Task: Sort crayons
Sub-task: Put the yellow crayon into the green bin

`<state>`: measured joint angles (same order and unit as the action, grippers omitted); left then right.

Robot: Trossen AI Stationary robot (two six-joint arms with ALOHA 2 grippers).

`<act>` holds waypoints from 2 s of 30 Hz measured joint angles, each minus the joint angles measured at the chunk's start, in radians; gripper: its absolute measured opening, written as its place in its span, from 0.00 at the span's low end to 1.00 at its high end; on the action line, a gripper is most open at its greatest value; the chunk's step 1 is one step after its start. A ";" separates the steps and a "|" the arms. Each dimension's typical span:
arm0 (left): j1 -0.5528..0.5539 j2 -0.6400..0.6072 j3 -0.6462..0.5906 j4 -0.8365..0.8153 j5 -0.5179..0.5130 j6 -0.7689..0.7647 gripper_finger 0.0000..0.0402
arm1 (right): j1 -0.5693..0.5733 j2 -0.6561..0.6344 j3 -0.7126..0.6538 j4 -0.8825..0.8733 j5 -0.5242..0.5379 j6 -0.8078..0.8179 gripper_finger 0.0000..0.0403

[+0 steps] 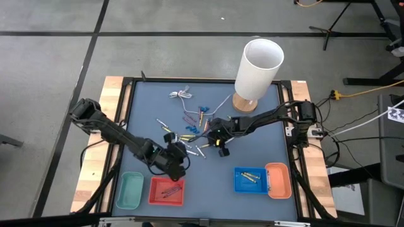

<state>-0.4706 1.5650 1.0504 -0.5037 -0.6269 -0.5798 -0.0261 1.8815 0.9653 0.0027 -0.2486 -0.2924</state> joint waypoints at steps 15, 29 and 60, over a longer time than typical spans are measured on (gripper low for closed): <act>0.110 0.000 0.000 0.000 0.071 0.229 0.26 | 0.000 -0.001 0.001 0.317 -0.060 0.117 0.08; 0.167 0.000 0.000 0.000 0.071 0.254 0.26 | 0.001 -0.003 0.002 0.449 -0.060 0.105 0.08; 0.255 0.000 0.000 -0.002 0.304 0.189 0.05 | 0.001 -0.004 0.003 0.471 -0.060 0.074 0.08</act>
<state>-0.2153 1.5650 1.0504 -0.5056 -0.3233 -0.3904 -0.0254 1.8774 0.9680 0.4740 -0.3088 -0.2180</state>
